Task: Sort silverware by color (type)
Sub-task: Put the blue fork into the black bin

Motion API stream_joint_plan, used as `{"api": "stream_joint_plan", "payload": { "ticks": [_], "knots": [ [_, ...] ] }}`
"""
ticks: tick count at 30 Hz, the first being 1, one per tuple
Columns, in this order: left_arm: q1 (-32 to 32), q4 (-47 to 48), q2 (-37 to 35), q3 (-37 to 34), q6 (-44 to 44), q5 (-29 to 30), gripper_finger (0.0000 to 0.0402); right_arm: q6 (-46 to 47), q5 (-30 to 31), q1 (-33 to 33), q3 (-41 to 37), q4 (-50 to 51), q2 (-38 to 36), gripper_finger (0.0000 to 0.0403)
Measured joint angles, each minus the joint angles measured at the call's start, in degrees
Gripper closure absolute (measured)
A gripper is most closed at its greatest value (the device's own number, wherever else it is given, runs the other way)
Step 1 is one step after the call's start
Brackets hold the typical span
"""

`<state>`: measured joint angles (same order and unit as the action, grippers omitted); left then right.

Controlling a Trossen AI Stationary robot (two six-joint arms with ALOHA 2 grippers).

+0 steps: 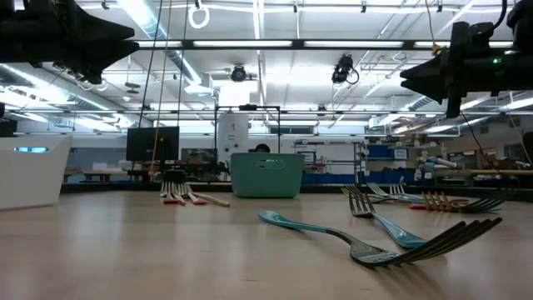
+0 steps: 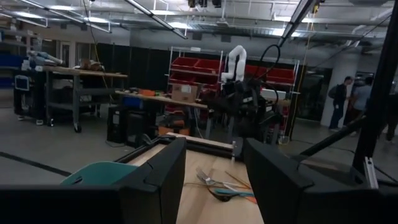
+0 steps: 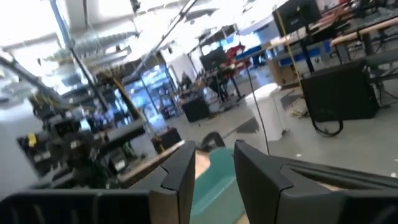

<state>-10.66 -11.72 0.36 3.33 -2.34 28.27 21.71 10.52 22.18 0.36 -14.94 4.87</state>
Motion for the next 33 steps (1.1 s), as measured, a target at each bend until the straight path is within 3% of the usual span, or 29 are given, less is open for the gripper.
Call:
{"api": "stream_joint_plan", "payload": {
  "ticks": [9, 23, 33],
  "knots": [
    [1.7, -0.1, 0.0, 0.5, 1.0, 1.1, 0.023, -3.4, -5.8, 0.0, 0.0, -8.8, 9.8, 0.0285],
    [4.1, 12.4, 1.1, 8.5, -6.4, 0.9, 0.023, -7.6, -6.1, -2.4, 9.9, -10.7, 28.5, 0.0285],
    [4.1, 13.0, 10.9, 11.8, -9.0, 0.9, 0.023, -11.4, 1.7, -11.6, 22.3, -7.2, 44.0, 0.0285]
  ]
}}
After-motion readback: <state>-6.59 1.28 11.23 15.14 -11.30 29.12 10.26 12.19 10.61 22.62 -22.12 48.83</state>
